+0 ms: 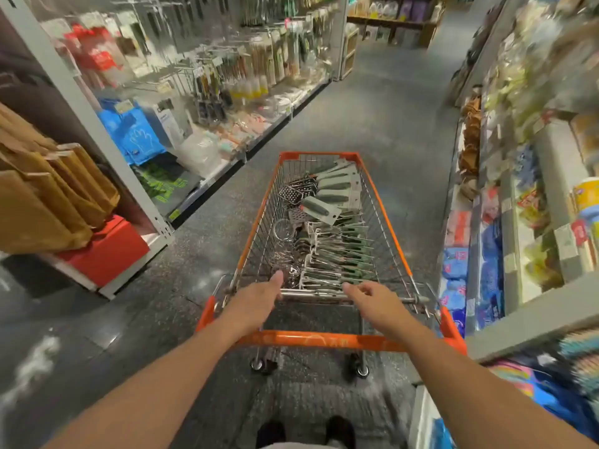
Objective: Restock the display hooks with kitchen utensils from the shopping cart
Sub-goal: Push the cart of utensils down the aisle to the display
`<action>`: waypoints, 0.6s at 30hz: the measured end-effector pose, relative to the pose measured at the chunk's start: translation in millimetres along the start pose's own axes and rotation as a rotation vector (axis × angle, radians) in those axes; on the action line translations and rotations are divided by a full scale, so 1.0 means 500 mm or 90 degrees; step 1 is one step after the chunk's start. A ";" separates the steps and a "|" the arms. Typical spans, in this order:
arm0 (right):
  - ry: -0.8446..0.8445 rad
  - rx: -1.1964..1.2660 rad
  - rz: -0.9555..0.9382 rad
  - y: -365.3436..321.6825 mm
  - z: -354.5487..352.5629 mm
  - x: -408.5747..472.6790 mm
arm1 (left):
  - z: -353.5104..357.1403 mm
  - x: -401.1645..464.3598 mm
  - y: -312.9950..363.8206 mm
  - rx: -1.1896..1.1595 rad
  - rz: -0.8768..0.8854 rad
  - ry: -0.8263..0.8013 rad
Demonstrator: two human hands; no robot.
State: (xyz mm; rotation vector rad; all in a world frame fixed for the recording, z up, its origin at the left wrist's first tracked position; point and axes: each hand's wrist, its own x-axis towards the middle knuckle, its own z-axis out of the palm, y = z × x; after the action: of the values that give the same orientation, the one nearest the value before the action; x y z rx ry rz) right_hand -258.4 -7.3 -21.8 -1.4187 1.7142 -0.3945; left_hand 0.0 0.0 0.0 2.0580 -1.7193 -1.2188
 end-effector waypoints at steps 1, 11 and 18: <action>-0.006 -0.044 -0.014 0.010 0.009 -0.009 | 0.008 -0.009 -0.010 0.058 -0.006 -0.001; -0.032 -0.470 -0.055 0.079 0.024 -0.050 | 0.069 -0.027 -0.089 0.449 0.058 0.085; 0.025 -0.566 -0.041 0.103 0.015 -0.034 | 0.077 -0.004 -0.081 0.493 -0.014 0.115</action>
State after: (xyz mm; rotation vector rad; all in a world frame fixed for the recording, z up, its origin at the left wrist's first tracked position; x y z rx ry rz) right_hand -285.8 25.9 -55.5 -2.0824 1.9759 0.3738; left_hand 3.3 27.4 -48.6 2.4635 -2.3068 -0.3440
